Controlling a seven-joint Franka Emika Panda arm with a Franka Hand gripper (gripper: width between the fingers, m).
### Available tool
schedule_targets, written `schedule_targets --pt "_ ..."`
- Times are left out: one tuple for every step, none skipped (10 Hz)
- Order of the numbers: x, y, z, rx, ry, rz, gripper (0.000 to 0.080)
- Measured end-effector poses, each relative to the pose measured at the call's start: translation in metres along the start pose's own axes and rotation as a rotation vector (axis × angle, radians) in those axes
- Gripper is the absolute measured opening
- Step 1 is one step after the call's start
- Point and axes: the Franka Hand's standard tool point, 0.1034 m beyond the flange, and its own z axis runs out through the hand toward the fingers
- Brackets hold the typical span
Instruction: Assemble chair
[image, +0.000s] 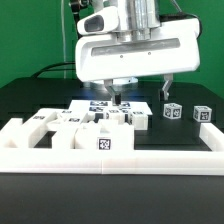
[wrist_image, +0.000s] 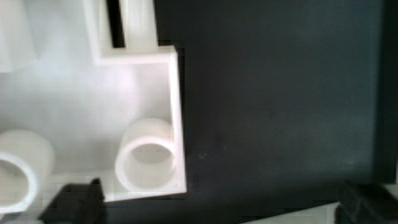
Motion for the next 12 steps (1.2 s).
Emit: schedule_targets --pt "0.006 0.005 0.004 -0.013 0.008 -0.011 0.0650" --pt "0.012 0.009 0.008 -0.036 0.024 -0.034 0.0650" --pt "0.015 0.013 0.012 -0.044 0.036 -0.031 0.0650" --pt "0.020 0.017 0.019 -0.045 0.072 -0.035 0.0650" --pt "0.019 0.025 0.027 -0.030 0.060 -0.027 0.0650" --pt "0.020 0.025 0.026 -0.029 0.063 -0.025 0.0650" --pt "0.020 0.024 0.027 -0.029 0.062 -0.030 0.0650" --pt "0.019 0.024 0.027 -0.029 0.061 -0.030 0.0650" --pt "0.018 0.024 0.029 -0.029 0.063 -0.030 0.0650" --pt "0.014 0.025 0.035 -0.033 0.067 -0.030 0.0650" --pt "0.009 0.024 0.042 -0.035 0.064 -0.027 0.0650" --pt "0.005 0.018 0.046 -0.036 0.064 -0.016 0.0650"
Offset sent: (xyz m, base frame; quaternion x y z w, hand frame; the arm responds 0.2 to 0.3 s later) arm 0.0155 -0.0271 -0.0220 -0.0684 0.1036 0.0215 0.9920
